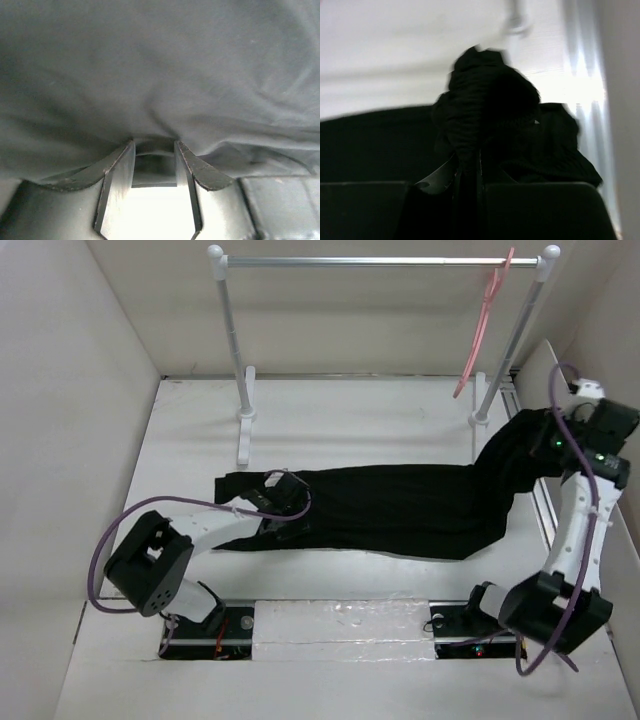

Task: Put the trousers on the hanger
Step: Fold the trousers

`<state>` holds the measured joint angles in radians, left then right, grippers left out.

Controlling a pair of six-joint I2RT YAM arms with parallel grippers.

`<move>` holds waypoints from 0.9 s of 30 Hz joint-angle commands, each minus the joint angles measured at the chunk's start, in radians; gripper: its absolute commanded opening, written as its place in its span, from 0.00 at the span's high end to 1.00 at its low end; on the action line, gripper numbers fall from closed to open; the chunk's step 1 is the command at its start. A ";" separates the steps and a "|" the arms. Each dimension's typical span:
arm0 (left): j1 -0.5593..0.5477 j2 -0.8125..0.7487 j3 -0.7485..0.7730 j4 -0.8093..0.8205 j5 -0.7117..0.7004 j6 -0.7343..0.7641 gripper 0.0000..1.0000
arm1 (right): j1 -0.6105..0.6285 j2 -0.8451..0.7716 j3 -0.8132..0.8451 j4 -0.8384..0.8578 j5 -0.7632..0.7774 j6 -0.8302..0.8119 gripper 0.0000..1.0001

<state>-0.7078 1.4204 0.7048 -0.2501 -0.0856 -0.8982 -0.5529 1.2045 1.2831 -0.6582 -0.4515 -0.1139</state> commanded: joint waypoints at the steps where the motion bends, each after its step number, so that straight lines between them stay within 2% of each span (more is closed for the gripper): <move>1: -0.019 0.020 0.106 -0.080 -0.066 -0.032 0.67 | 0.158 -0.123 -0.076 -0.020 -0.009 -0.023 1.00; 3: -0.019 -0.030 0.148 -0.127 -0.115 0.022 0.67 | 0.284 -0.175 -0.111 -0.009 -0.022 0.011 1.00; 5: 0.025 -0.095 0.221 -0.178 -0.158 0.063 0.67 | 0.402 -0.210 -0.140 0.020 0.010 0.103 1.00; 6: 0.045 -0.115 0.243 -0.190 -0.169 0.108 0.67 | 0.526 -0.232 -0.140 0.044 0.075 0.150 1.00; 9: 0.128 -0.199 0.343 -0.227 -0.198 0.163 0.66 | 0.703 -0.228 -0.122 0.113 0.184 0.288 1.00; 11: 0.201 -0.248 0.406 -0.238 -0.187 0.214 0.66 | 0.926 -0.185 -0.084 0.165 0.279 0.396 1.00; 12: 0.226 -0.259 0.423 -0.236 -0.187 0.214 0.66 | 0.927 -0.184 -0.070 0.181 0.307 0.396 1.00; 13: 0.252 -0.271 0.453 -0.239 -0.174 0.232 0.66 | 1.035 -0.136 -0.053 0.202 0.336 0.433 1.00; 14: 0.310 -0.288 0.467 -0.236 -0.163 0.242 0.66 | 1.086 -0.106 -0.030 0.218 0.394 0.445 1.00; 19: 0.493 -0.330 0.510 -0.212 -0.080 0.275 0.66 | 1.321 0.120 0.178 0.313 0.474 0.506 1.00; 20: 0.517 -0.340 0.519 -0.209 -0.071 0.286 0.66 | 1.379 0.210 0.218 0.319 0.478 0.510 1.00; 25: 0.620 -0.341 0.570 -0.213 -0.062 0.308 0.66 | 1.510 0.496 0.462 0.356 0.481 0.546 1.00; 26: 0.633 -0.341 0.573 -0.213 -0.063 0.309 0.65 | 1.525 0.541 0.478 0.376 0.476 0.556 0.99; 27: 0.642 -0.341 0.578 -0.215 -0.063 0.317 0.65 | 1.557 0.617 0.482 0.444 0.471 0.572 0.92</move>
<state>-0.0963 1.0916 1.2274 -0.4664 -0.1699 -0.6220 0.9463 1.7176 1.6997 -0.3660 0.0006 0.3939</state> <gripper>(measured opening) 0.342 0.113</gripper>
